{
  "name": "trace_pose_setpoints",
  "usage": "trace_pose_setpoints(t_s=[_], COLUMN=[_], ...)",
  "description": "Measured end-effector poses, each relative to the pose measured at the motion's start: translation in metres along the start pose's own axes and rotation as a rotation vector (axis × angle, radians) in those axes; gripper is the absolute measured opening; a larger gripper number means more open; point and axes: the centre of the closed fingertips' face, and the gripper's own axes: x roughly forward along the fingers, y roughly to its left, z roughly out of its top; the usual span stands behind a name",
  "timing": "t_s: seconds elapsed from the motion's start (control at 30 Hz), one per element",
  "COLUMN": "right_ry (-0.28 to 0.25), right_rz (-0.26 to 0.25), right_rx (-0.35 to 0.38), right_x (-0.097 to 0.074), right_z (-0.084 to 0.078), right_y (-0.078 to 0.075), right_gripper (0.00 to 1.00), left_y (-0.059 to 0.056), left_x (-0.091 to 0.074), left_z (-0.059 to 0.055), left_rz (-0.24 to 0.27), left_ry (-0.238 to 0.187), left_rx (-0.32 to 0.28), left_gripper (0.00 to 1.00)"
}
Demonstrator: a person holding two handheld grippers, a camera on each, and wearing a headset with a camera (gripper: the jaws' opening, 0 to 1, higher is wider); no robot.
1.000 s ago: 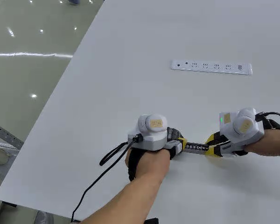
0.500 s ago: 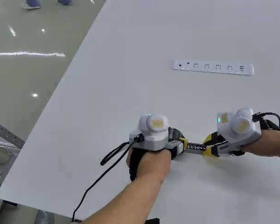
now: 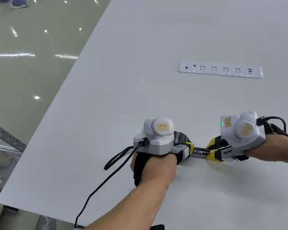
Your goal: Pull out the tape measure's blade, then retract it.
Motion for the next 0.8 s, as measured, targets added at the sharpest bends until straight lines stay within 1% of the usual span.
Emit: trace_pose_setpoints(t_s=[0.8], right_ry=[-0.008], right_rz=[0.009], right_rx=[-0.007], right_x=[0.008], right_z=[0.011], right_y=[0.001], right_gripper=[0.11], left_y=[0.001], left_x=[0.002], left_z=[0.0], left_rz=[-0.006], left_ry=[-0.003], left_rx=[-0.001], left_gripper=[0.55])
